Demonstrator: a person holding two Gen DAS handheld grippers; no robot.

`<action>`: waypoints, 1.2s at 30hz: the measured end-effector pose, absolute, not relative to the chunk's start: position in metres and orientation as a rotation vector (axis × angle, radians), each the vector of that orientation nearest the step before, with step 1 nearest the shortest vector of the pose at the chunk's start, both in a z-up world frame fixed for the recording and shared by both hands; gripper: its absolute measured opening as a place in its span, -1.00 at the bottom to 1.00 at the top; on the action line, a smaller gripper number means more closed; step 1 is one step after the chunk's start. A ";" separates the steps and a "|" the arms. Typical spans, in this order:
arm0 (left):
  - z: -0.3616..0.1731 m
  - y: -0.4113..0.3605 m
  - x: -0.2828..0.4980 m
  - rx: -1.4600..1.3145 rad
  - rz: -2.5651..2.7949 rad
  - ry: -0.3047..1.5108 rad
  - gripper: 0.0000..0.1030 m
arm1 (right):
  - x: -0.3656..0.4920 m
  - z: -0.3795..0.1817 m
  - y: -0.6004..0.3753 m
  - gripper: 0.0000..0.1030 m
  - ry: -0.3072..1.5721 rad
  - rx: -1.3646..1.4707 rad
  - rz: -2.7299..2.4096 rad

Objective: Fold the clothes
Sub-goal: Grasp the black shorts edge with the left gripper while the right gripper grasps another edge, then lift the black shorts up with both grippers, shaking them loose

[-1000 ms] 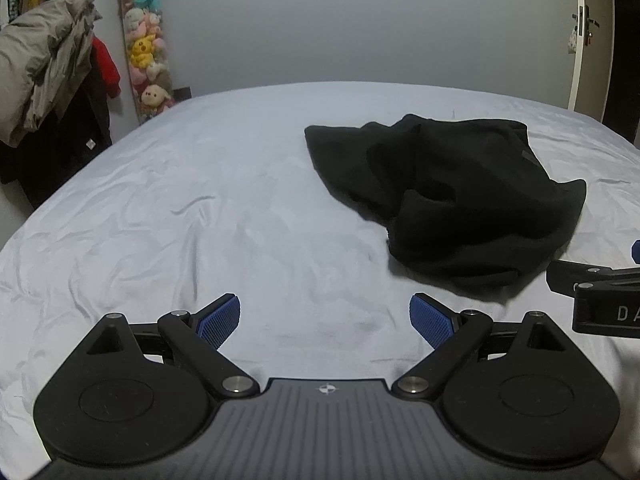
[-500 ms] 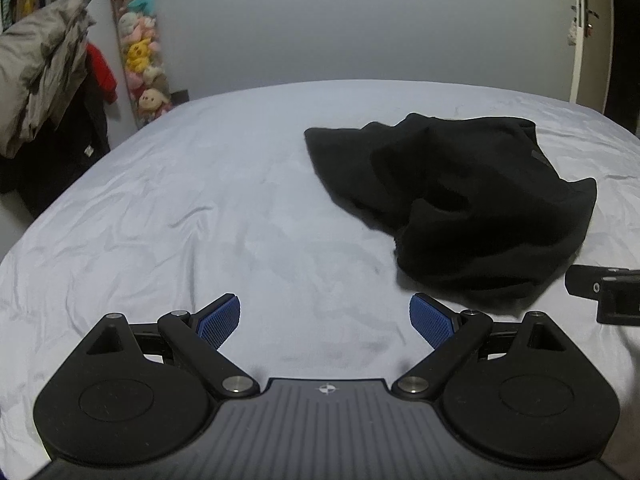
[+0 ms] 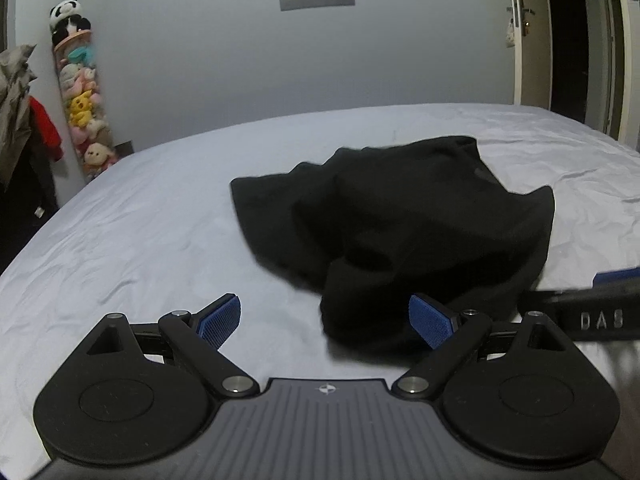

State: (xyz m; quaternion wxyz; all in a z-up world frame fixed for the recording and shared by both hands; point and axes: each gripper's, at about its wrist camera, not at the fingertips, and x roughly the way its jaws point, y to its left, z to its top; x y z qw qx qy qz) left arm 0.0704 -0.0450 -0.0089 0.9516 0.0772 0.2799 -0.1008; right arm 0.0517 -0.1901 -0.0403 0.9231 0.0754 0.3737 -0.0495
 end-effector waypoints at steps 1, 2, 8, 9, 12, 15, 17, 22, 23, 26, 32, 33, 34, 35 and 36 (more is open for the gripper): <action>-0.010 -0.047 0.075 0.150 -0.208 0.571 0.79 | 0.053 -0.041 -0.191 0.61 0.766 0.157 -0.105; -0.011 -0.048 0.077 0.148 -0.209 0.573 0.75 | 0.053 -0.042 -0.192 0.57 0.767 0.163 -0.106; -0.025 -0.052 0.093 0.078 -0.299 0.640 -0.03 | 0.057 -0.047 -0.196 0.50 0.770 0.184 -0.115; -0.026 -0.053 0.092 0.077 -0.306 0.637 -0.10 | 0.058 -0.049 -0.195 0.50 0.768 0.180 -0.119; -0.024 -0.054 0.092 0.094 -0.327 0.642 -0.58 | 0.063 -0.054 -0.194 0.50 0.780 0.171 -0.122; -0.024 -0.045 0.094 -0.004 -0.374 0.648 -0.87 | 0.067 -0.057 -0.193 0.50 0.786 0.157 -0.126; -0.023 -0.042 0.096 -0.032 -0.371 0.659 -0.95 | 0.068 -0.058 -0.192 0.50 0.784 0.150 -0.125; -0.005 -0.039 0.090 -0.046 -0.385 0.622 -0.96 | 0.064 -0.052 -0.192 0.50 0.755 0.151 -0.093; 0.000 -0.038 0.088 -0.051 -0.389 0.612 -0.96 | 0.063 -0.050 -0.192 0.51 0.749 0.150 -0.089; 0.017 -0.035 0.080 -0.067 -0.400 0.584 -0.96 | 0.056 -0.044 -0.190 0.51 0.734 0.139 -0.069; 0.056 -0.019 0.077 -0.159 -0.436 0.608 -0.97 | 0.027 -0.025 -0.167 0.51 0.687 0.100 0.149; 0.064 -0.018 0.076 -0.166 -0.445 0.610 -0.97 | 0.017 -0.019 -0.157 0.51 0.652 0.056 0.188; 0.071 -0.017 0.075 -0.173 -0.454 0.613 -0.97 | 0.010 -0.014 -0.150 0.51 0.621 0.018 0.204; 0.079 -0.015 0.073 -0.181 -0.464 0.616 -0.97 | 0.007 -0.010 -0.145 0.51 0.601 -0.008 0.208; 0.086 -0.014 0.072 -0.188 -0.474 0.619 -0.97 | 0.004 -0.007 -0.141 0.51 0.582 -0.034 0.211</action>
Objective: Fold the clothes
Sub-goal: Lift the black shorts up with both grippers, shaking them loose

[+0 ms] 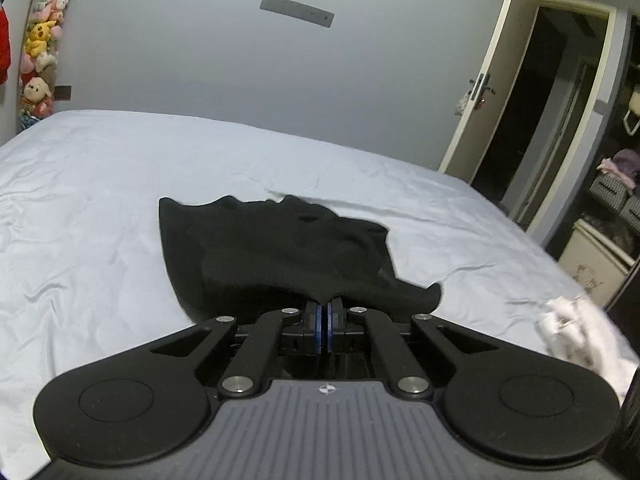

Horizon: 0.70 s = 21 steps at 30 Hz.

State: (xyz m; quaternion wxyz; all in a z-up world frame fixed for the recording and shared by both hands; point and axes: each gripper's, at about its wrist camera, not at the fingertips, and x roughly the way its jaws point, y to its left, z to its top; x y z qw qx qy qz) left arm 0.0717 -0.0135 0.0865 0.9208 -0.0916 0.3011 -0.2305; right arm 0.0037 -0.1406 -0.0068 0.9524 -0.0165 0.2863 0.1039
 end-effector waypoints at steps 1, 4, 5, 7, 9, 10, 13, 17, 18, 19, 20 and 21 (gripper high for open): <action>0.095 -0.013 0.068 -0.190 -0.488 0.616 -0.97 | 0.000 -0.003 -0.136 0.50 0.563 -0.059 0.214; 0.116 -0.015 0.059 -0.174 -0.508 0.600 -0.97 | -0.004 0.005 -0.132 0.48 0.527 -0.069 0.230; 0.121 -0.016 0.055 -0.168 -0.516 0.594 -0.97 | -0.006 0.009 -0.131 0.38 0.513 -0.075 0.229; 0.133 -0.020 0.047 -0.153 -0.533 0.580 -0.97 | -0.006 0.015 -0.129 0.13 0.496 -0.086 0.227; 0.142 -0.022 0.041 -0.134 -0.537 0.571 -0.97 | -0.005 0.021 -0.129 -0.07 0.491 -0.093 0.223; 0.148 -0.023 0.037 -0.122 -0.534 0.563 -0.97 | -0.006 0.024 -0.131 -0.15 0.487 -0.088 0.226; 0.163 -0.019 0.029 -0.117 -0.512 0.550 -0.97 | -0.013 0.037 -0.140 -0.63 0.472 -0.054 0.245; 0.186 -0.014 0.018 -0.097 -0.495 0.523 -0.97 | -0.026 0.062 -0.152 -0.92 0.436 -0.017 0.278; 0.193 -0.014 0.014 -0.081 -0.492 0.510 -0.97 | -0.029 0.070 -0.153 -0.92 0.426 -0.017 0.284; 0.199 -0.014 0.010 -0.064 -0.489 0.498 -0.97 | -0.033 0.079 -0.155 -0.93 0.417 -0.017 0.296; 0.208 -0.014 0.006 -0.053 -0.487 0.482 -0.97 | -0.036 0.084 -0.157 -0.94 0.412 -0.015 0.302; 0.217 -0.013 0.002 -0.043 -0.484 0.466 -0.96 | -0.040 0.098 -0.159 -0.94 0.396 -0.014 0.311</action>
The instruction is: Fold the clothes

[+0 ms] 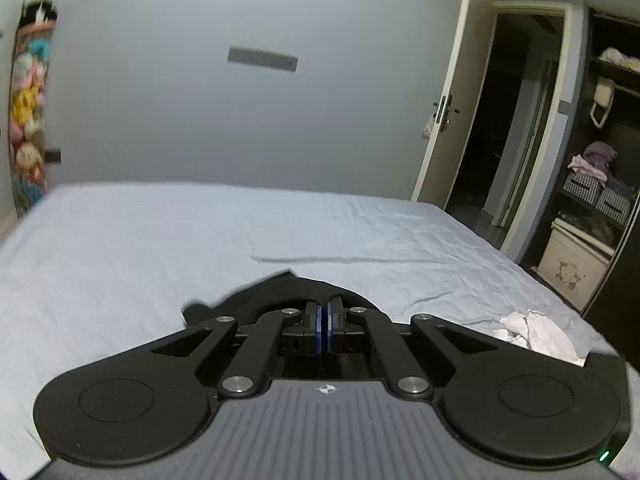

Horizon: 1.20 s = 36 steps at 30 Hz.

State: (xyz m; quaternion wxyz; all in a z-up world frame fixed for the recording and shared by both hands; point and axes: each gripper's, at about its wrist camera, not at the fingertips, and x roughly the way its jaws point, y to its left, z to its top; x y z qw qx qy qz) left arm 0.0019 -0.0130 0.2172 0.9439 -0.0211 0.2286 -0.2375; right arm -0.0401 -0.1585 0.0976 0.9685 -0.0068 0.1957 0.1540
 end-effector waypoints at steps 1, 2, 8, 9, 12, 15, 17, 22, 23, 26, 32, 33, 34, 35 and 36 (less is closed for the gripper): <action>0.226 -0.012 -0.002 -0.033 -0.481 0.450 -0.96 | -0.046 0.111 -0.159 -0.94 0.374 -0.019 0.315; 0.236 -0.011 -0.006 -0.031 -0.481 0.432 -0.97 | -0.048 0.118 -0.159 -0.94 0.362 -0.024 0.316; 0.282 -0.021 -0.021 0.003 -0.496 0.356 -0.96 | -0.060 0.186 -0.162 -0.94 0.317 -0.022 0.364; 0.283 -0.025 -0.020 0.014 -0.500 0.364 -0.96 | -0.062 0.192 -0.160 -0.93 0.315 -0.028 0.371; 0.264 -0.040 -0.003 0.013 -0.521 0.437 -0.96 | -0.068 0.190 -0.156 -0.92 0.326 -0.054 0.359; 0.235 -0.054 0.015 0.020 -0.536 0.528 -0.96 | -0.068 0.177 -0.158 -0.90 0.361 -0.073 0.330; 0.218 -0.060 0.022 0.032 -0.539 0.578 -0.96 | -0.066 0.167 -0.161 -0.86 0.394 -0.079 0.319; 0.162 -0.080 0.052 0.056 -0.546 0.710 -0.90 | -0.065 0.134 -0.174 -0.33 0.494 -0.069 0.318; 0.153 -0.083 0.057 0.057 -0.548 0.731 -0.78 | -0.065 0.128 -0.175 -0.16 0.506 -0.061 0.324; 0.133 -0.088 0.066 0.076 -0.549 0.767 -0.29 | -0.063 0.114 -0.174 -0.12 0.541 -0.042 0.339; 0.118 -0.080 0.070 0.126 -0.544 0.755 0.02 | -0.045 0.079 -0.156 -0.11 0.670 0.012 0.389; 0.116 -0.078 0.071 0.134 -0.541 0.758 0.02 | -0.042 0.074 -0.152 -0.11 0.685 0.018 0.397; 0.113 -0.073 0.070 0.157 -0.534 0.768 0.02 | -0.040 0.067 -0.146 -0.11 0.703 0.015 0.407; 0.110 -0.067 0.068 0.182 -0.527 0.778 0.00 | -0.043 0.064 -0.144 -0.11 0.709 0.013 0.410; 0.107 -0.061 0.067 0.207 -0.519 0.787 -0.01 | -0.040 0.057 -0.138 -0.11 0.725 0.010 0.416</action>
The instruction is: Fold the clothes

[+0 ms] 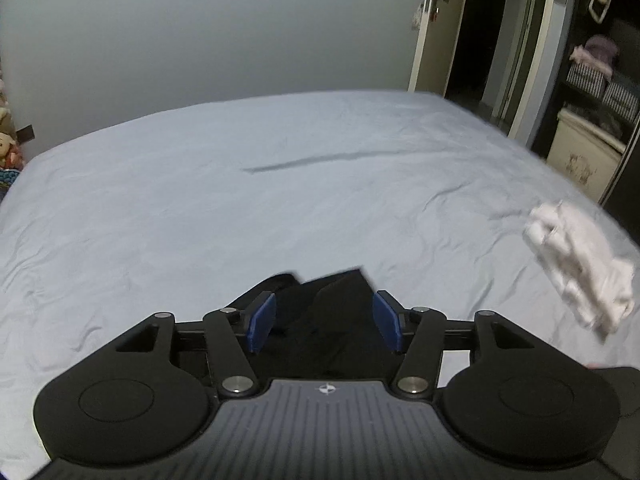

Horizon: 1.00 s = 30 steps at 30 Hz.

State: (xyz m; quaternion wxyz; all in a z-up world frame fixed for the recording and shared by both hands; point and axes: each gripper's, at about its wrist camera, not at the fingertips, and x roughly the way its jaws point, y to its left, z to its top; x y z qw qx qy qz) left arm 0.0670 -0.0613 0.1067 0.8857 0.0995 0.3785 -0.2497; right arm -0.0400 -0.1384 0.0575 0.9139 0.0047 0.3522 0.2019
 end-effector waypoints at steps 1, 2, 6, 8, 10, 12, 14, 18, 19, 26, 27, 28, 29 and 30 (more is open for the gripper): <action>0.102 -0.056 0.066 0.233 -0.513 0.797 -0.02 | -0.038 0.051 -0.133 -0.11 0.741 0.013 0.421; 0.096 -0.051 0.065 0.258 -0.507 0.807 -0.03 | -0.040 0.049 -0.131 -0.11 0.747 0.017 0.422; 0.070 -0.033 0.059 0.364 -0.495 0.845 -0.06 | -0.049 0.024 -0.121 -0.11 0.807 0.064 0.425; 0.051 -0.028 0.053 0.410 -0.502 0.864 -0.13 | -0.045 0.018 -0.117 -0.11 0.825 0.075 0.419; 0.035 -0.028 0.048 0.440 -0.516 0.877 -0.20 | -0.042 0.013 -0.114 -0.11 0.843 0.085 0.413; 0.022 -0.033 0.045 0.463 -0.529 0.884 -0.43 | -0.038 0.011 -0.109 -0.11 0.849 0.090 0.409; 0.010 -0.032 0.044 0.477 -0.541 0.887 -0.49 | -0.035 0.010 -0.106 -0.11 0.851 0.090 0.408; -0.006 -0.028 0.052 0.461 -0.555 0.872 -0.70 | -0.028 0.004 -0.094 -0.11 0.864 0.069 0.420; -0.008 -0.029 0.054 0.459 -0.558 0.870 -0.74 | -0.028 0.003 -0.092 -0.11 0.867 0.063 0.424; -0.014 -0.005 0.070 0.299 -0.516 0.881 -0.90 | -0.025 -0.002 -0.082 -0.11 0.869 0.046 0.427; -0.014 -0.003 0.070 0.286 -0.510 0.878 -0.90 | -0.025 -0.002 -0.082 -0.11 0.869 0.051 0.425; -0.013 0.000 0.070 0.275 -0.502 0.873 -0.90 | -0.024 -0.002 -0.080 -0.11 0.868 0.053 0.421; -0.011 0.004 0.069 0.264 -0.494 0.868 -0.90 | -0.022 -0.003 -0.077 -0.11 0.869 0.054 0.415; -0.010 0.009 0.068 0.244 -0.478 0.862 -0.90 | -0.020 -0.006 -0.074 -0.11 0.873 0.055 0.407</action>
